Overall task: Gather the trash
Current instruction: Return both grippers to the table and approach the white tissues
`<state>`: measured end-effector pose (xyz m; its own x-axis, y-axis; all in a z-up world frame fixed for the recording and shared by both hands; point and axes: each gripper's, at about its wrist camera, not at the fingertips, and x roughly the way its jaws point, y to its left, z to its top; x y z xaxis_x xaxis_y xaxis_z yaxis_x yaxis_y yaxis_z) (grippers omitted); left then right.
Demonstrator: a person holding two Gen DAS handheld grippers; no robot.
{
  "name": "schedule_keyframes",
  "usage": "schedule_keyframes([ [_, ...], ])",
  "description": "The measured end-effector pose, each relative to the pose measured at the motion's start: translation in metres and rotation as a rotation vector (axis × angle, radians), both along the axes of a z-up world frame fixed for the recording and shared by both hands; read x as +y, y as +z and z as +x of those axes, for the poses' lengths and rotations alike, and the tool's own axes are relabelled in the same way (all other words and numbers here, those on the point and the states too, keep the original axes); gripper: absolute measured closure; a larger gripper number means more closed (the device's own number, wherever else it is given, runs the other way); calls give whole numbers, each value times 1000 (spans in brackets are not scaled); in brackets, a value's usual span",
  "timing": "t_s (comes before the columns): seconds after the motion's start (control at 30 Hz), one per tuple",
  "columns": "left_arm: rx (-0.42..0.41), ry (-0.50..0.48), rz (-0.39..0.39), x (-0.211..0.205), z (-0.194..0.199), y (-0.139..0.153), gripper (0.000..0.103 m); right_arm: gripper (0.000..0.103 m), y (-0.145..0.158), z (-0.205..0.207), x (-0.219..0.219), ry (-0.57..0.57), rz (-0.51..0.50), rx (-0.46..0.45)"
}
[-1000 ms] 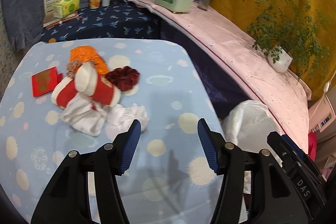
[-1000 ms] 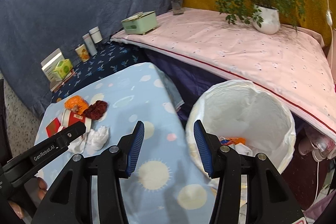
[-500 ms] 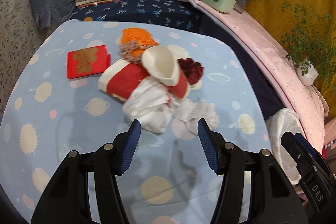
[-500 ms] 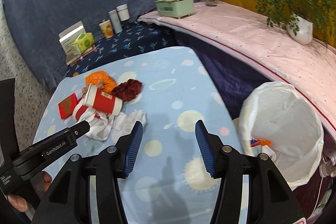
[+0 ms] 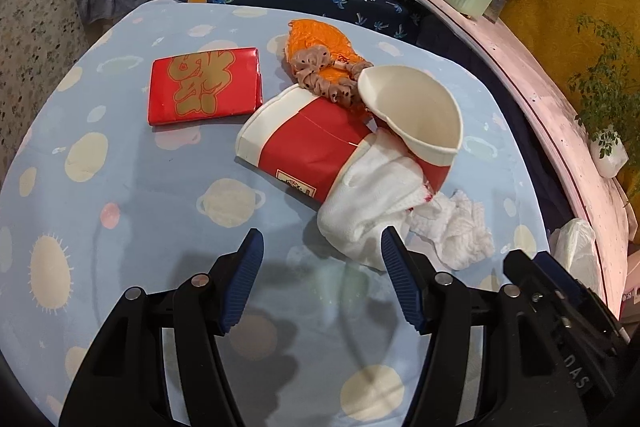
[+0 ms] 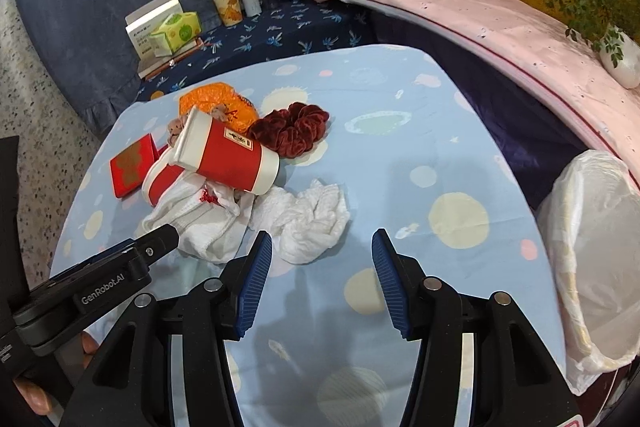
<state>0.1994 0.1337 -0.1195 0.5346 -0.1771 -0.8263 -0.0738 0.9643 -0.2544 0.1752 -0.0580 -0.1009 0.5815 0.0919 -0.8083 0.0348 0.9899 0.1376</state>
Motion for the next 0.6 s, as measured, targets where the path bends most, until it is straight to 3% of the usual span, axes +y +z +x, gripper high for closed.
schedule_keyframes([
  [0.27,1,-31,-23,-3,11,-8,51,52,-26,22,10,-5,-3,47],
  [0.37,-1,-45,-29,-5,14,-9,65,54,-35,26,12,0,-4,65],
  [0.4,2,-51,-31,-6,14,-10,72,57,-37,28,13,2,-2,70],
  [0.47,-2,-56,-26,-7,15,-9,76,66,-42,30,14,6,4,81],
  [0.53,-9,-64,-26,-7,14,-8,89,68,-43,29,14,6,7,73],
  [0.6,-13,-69,-26,-8,13,-6,92,76,-41,27,14,13,9,64],
])
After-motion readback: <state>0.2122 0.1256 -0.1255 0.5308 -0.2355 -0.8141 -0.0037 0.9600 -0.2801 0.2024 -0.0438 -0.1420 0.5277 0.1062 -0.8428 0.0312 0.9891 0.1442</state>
